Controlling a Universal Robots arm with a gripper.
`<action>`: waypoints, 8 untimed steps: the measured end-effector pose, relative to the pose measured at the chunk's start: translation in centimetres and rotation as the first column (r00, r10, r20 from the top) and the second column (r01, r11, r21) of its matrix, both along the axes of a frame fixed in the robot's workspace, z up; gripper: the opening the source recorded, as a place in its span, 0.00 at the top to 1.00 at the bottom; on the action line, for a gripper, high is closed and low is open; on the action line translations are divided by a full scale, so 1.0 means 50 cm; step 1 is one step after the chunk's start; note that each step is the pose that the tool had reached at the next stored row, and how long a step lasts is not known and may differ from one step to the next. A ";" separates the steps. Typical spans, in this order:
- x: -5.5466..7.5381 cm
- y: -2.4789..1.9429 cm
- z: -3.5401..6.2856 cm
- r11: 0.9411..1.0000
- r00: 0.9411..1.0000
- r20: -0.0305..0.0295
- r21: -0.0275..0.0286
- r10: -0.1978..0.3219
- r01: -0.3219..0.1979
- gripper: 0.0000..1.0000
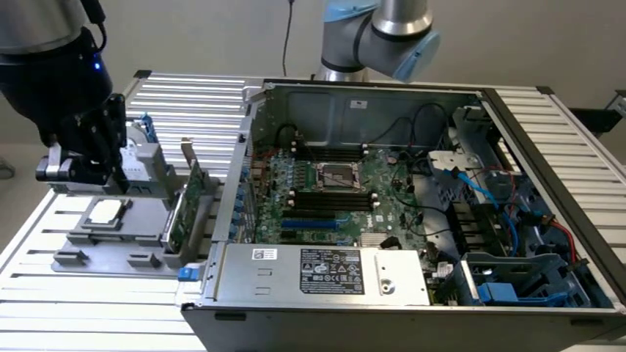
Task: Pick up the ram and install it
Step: 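Pick up the ram and move it above insertion slot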
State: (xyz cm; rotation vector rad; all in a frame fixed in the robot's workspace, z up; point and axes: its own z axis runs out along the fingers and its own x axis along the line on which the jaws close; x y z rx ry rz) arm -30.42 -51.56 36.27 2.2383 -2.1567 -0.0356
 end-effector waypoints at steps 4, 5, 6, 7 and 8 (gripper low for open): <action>0.035 0.0013 0.029 1.000 1.000 -0.001 0.000 0.000 0.000 0.86; 0.042 0.0026 0.033 1.000 1.000 -0.001 0.000 0.000 0.000 0.86; 0.049 0.0044 0.036 1.000 1.000 -0.001 0.000 0.000 0.000 0.86; 0.055 0.0067 0.038 1.000 1.000 -0.001 0.000 0.000 0.000 0.86; 0.061 0.0097 0.039 1.000 1.000 -0.001 0.000 0.000 0.000 0.86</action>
